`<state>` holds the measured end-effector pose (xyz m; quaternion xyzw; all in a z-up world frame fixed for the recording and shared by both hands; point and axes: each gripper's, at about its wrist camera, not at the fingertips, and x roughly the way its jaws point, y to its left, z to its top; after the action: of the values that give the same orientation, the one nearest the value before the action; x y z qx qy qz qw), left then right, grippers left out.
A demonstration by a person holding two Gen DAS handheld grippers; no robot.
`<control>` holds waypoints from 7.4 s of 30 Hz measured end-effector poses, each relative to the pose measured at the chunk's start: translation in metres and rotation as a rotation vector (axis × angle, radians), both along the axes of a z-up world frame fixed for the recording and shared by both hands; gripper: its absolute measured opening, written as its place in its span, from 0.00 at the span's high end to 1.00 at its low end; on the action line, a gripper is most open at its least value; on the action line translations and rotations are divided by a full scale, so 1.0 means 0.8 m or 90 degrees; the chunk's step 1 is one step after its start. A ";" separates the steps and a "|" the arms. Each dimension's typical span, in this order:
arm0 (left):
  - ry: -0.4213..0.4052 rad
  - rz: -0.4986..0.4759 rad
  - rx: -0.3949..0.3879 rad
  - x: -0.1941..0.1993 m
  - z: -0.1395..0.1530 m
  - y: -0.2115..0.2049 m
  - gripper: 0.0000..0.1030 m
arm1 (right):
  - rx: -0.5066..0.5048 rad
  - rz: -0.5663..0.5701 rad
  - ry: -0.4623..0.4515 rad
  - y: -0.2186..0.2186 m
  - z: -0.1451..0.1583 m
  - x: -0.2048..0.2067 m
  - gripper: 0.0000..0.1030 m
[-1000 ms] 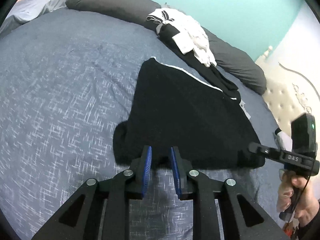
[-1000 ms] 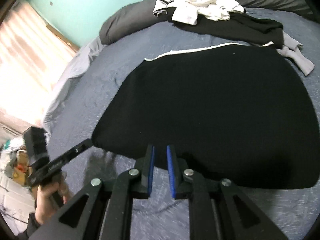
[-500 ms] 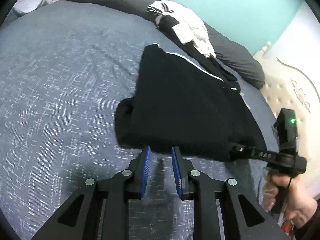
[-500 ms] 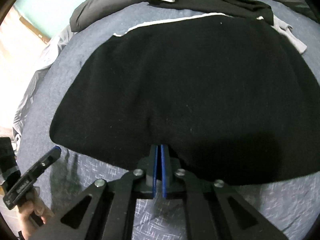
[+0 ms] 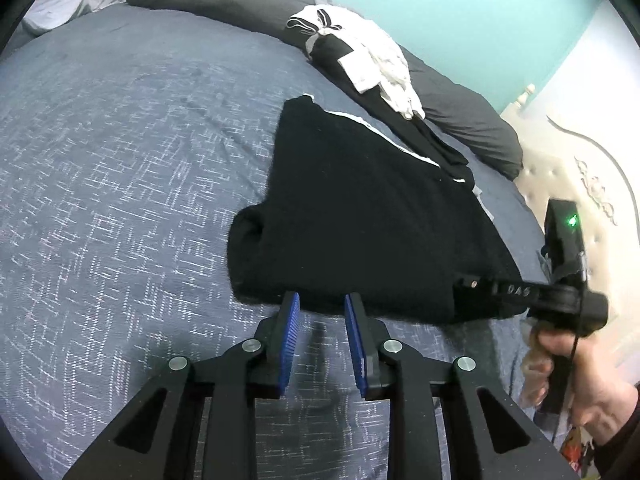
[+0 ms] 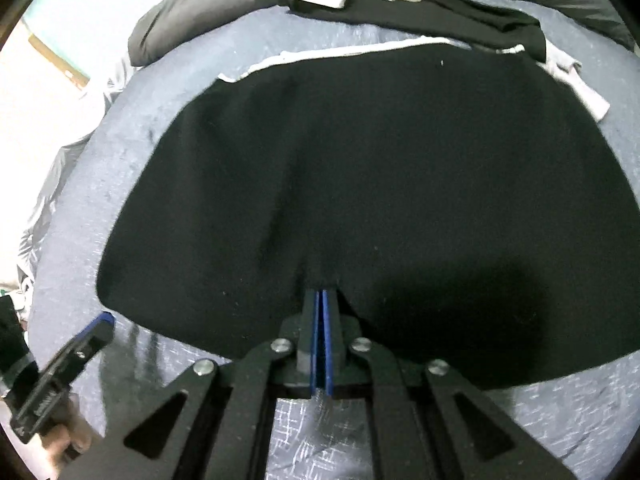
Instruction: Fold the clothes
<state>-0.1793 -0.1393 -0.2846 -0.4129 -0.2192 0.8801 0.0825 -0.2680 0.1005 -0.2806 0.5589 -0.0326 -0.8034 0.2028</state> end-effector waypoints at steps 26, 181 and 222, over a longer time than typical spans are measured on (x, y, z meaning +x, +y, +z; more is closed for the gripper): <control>-0.005 -0.001 0.017 0.006 -0.002 -0.009 0.68 | 0.075 -0.032 -0.026 -0.019 0.007 -0.120 0.99; -0.018 -0.184 -0.144 -0.117 0.043 0.318 0.59 | -0.424 -0.164 0.084 0.289 -0.001 -0.003 0.87; -0.011 -0.167 -0.197 -0.127 0.033 0.324 0.59 | -0.346 -0.203 0.142 0.326 0.028 0.014 0.82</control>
<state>-0.2812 0.1198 -0.2579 -0.4531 -0.0266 0.8815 0.1301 -0.2571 0.3616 -0.2582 0.3809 -0.3105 -0.8430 0.2187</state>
